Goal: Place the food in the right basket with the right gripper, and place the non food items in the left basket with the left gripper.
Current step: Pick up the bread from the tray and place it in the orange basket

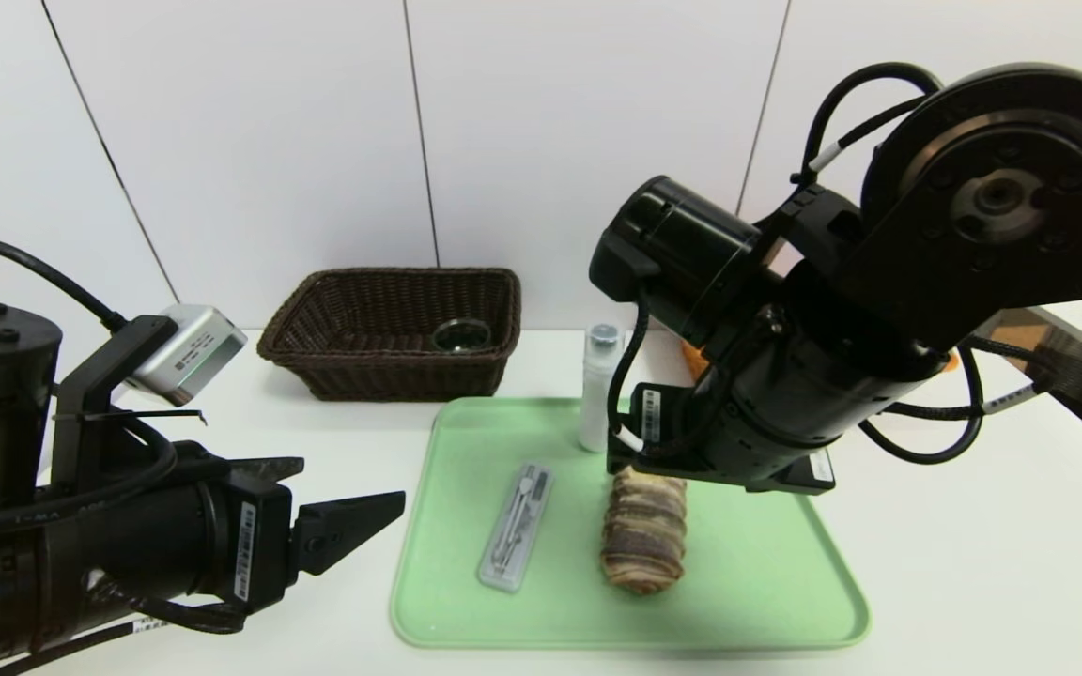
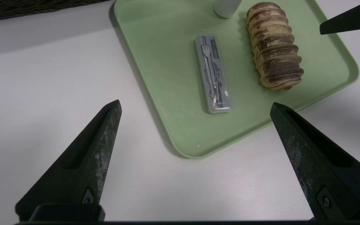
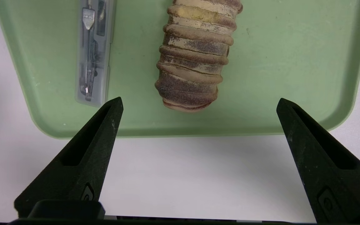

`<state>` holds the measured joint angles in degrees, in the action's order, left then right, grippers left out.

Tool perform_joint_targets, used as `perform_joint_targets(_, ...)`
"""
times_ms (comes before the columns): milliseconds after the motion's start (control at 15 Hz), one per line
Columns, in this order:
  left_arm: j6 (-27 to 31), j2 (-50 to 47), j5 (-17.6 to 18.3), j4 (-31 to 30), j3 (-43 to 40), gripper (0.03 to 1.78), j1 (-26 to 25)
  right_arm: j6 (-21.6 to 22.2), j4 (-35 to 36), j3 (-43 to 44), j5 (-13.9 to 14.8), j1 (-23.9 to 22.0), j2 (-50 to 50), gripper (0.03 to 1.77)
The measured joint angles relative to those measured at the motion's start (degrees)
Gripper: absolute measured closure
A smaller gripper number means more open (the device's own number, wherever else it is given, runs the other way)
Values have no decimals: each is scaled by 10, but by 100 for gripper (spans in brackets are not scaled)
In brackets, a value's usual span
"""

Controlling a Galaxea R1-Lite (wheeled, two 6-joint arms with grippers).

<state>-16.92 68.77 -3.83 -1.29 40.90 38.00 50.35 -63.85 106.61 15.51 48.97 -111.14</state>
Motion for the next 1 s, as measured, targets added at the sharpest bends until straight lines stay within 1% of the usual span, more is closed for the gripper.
perform_joint_targets(200,0,-1,0,0,-1,12,0,16,0,-2,-11,-5,-17,10)
perform_joint_targets(333,0,-2,0,0,-1,12,0,17,0,-4,-15,-7,-26,10)
perform_joint_targets(1000,0,-4,0,0,0,12,0,18,2,-6,-14,-21,-74,10)
